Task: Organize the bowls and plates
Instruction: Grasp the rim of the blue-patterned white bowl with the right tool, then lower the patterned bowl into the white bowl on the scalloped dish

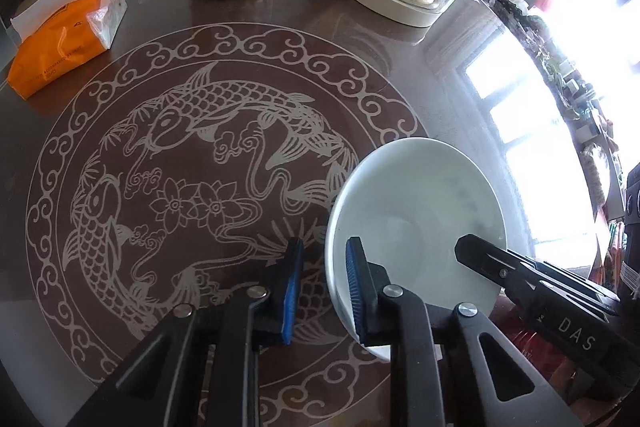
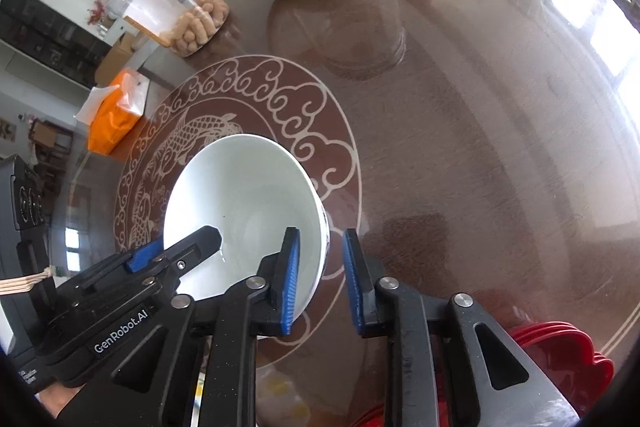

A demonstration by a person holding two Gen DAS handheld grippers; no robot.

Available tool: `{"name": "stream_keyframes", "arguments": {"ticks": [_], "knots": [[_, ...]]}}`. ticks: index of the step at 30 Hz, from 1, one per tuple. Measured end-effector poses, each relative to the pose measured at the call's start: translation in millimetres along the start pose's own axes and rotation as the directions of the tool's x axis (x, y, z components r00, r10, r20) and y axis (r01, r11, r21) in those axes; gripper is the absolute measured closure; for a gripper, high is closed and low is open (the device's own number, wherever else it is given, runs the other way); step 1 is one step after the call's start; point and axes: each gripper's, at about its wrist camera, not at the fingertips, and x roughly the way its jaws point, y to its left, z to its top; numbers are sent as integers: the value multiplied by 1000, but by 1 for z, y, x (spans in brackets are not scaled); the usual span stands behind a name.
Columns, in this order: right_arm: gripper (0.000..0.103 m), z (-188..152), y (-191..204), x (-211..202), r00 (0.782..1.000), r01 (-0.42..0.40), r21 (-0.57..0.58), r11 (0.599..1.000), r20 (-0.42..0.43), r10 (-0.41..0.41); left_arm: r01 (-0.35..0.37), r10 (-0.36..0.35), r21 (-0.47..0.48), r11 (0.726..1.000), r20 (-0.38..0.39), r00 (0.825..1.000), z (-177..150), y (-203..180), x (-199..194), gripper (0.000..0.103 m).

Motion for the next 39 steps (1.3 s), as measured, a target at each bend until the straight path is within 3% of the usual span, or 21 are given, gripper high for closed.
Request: {"name": "stream_keyframes", "arguments": {"ticks": [3,7,11,16,20,26,33,39], "knots": [[90,0,-1,-1,1000,-12,2,1000,9,12,22,-22,-3,1000,10,1000,0,0,0,96],[91,-5,6,-12,999,-5,-18,1000,34,6,16,-18,31,999,63,998,-9,-7,-21,96],[91,-12,17,-43,997,-38,-30,999,71,40,49,-53,43,998,118,992,-24,-7,-67,96],[90,-49,53,-95,992,-83,-106,991,89,92,35,-46,55,998,203,978,-71,5,-142,95],[90,-95,83,-116,989,-124,-164,979,58,135,15,-21,29,999,219,976,-124,25,-176,95],[90,-148,101,-97,986,-167,-170,971,-51,160,-37,37,-3,999,192,981,-176,48,-174,95],[91,-170,103,-74,994,-101,-179,979,-61,92,-57,58,-11,998,136,989,-197,54,-144,95],[92,-176,104,-63,998,-47,-197,979,-44,39,-101,98,11,995,153,983,-202,49,-140,95]]}}
